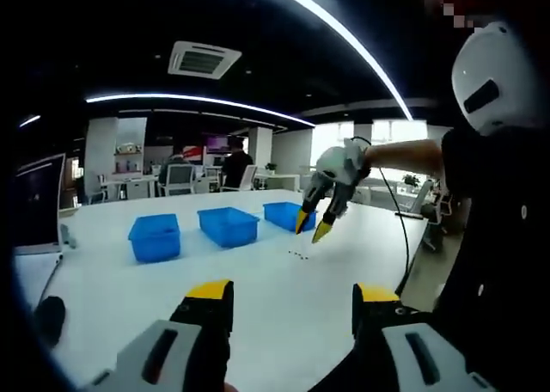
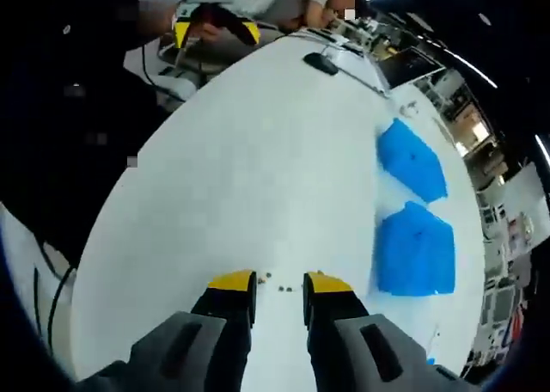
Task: Pick up the resistors one by one and place each resistor into its matching bin, sorting the parts by color and model until every resistor is separated into the correct bin for its type
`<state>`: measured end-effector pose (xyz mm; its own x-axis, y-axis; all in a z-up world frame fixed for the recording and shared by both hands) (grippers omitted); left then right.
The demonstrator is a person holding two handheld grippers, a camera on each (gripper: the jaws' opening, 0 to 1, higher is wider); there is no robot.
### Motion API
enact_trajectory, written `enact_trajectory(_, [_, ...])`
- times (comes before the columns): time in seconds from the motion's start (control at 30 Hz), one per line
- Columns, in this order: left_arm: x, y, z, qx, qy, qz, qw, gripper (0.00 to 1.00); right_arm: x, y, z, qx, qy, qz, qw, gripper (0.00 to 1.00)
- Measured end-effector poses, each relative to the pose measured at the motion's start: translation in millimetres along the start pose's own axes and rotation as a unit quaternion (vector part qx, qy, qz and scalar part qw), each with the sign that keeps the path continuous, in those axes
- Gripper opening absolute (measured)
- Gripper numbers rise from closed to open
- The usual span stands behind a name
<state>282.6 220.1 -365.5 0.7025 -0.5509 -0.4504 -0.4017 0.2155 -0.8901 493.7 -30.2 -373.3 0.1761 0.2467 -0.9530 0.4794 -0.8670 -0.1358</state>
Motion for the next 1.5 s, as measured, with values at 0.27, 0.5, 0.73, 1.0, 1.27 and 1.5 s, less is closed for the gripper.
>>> enact_trajectory(0.27, [-5.2,4.9,2.3,-0.009,-0.010,-0.002,0.9999,0.57,22.6,-12.1,-7.3,-0.060,-0.051,0.049,0.9957,0.18])
enact_trajectory(0.5, [-8.5,9.5,5.3,-0.018,-0.016,-0.002,0.9997,0.57,31.8,-12.8,-5.6,-0.080,-0.078,0.070,0.9913,0.16])
enact_trajectory(0.73, [-8.6,10.1,7.8,-0.020,-0.017,-0.004,0.9997,0.57,39.7,-5.8,-7.6,-0.083,-0.097,0.081,0.9885,0.16])
enact_trajectory(1.0, [-7.1,12.6,7.6,-0.022,-0.018,-0.002,0.9996,0.57,44.1,-4.0,-11.1,-0.090,-0.113,0.089,0.9856,0.11])
enact_trajectory(1.27, [-7.3,12.5,7.0,-0.023,-0.018,-0.004,0.9996,0.57,47.3,-3.7,-13.9,-0.088,-0.126,0.095,0.9836,0.05])
enact_trajectory(1.5, [-8.0,11.1,6.3,-0.020,-0.017,-0.005,0.9996,0.57,36.1,-6.6,-15.8,-0.048,-0.097,0.055,0.9926,0.05])
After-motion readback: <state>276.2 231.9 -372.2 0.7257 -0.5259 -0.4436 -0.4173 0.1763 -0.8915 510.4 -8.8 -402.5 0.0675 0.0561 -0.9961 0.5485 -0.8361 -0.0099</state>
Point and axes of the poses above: the point that each gripper's makers call its tool centre point, and the gripper's own axes: x roughly forward along the fingers, z roughly to its left, y roughly out of its underside, the point moved 8 cm from there along -x, roughly backward along the fingers, and after that the axes turned 15 degrees about z, right-handed, at the moved point
